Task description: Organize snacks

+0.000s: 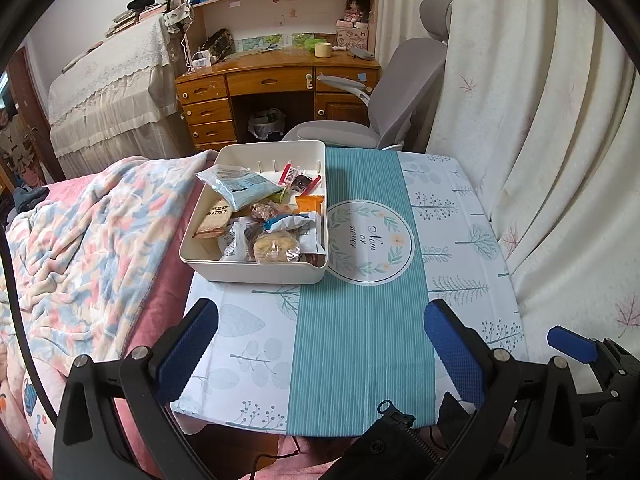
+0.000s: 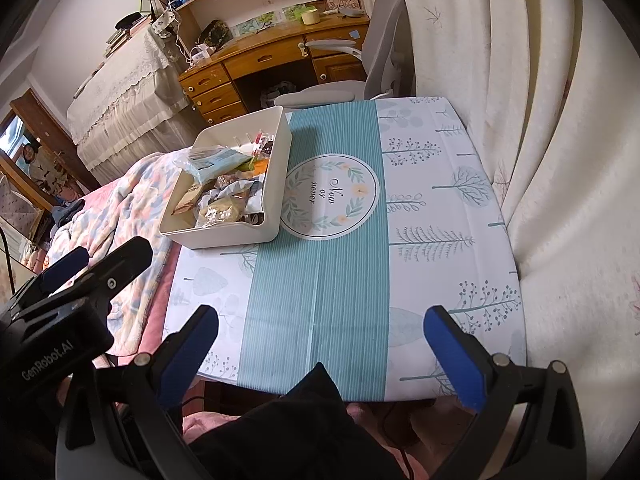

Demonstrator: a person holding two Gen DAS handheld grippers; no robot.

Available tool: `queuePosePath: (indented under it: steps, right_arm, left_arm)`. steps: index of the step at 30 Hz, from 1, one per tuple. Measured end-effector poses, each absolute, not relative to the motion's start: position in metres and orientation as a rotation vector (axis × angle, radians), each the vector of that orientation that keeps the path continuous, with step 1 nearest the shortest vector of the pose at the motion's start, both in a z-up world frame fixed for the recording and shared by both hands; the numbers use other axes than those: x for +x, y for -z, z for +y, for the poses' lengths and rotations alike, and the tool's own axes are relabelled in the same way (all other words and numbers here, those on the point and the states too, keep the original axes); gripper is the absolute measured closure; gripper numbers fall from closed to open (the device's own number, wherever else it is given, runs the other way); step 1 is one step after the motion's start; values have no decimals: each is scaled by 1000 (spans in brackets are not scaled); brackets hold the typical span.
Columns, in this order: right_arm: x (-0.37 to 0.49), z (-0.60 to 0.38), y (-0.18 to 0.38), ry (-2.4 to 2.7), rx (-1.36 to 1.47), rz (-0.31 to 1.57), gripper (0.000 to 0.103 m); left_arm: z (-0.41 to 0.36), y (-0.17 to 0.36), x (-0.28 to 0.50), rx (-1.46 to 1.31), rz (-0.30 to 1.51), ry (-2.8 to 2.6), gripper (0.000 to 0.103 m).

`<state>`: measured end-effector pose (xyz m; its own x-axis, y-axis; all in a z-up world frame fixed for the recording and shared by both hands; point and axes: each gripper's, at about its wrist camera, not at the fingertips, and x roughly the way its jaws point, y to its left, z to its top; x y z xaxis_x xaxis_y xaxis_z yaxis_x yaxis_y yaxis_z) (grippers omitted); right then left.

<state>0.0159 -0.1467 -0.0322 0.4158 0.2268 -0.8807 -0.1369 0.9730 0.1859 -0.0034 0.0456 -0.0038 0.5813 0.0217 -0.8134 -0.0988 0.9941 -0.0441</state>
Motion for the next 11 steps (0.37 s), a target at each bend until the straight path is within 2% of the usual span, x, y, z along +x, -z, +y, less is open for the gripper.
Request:
queuePosePath:
  steps: [11]
  right_arm:
    - [15,-148,33,-228,91,1122,0]
  left_arm:
    - [46,4,-3,-86,949,-67,1]
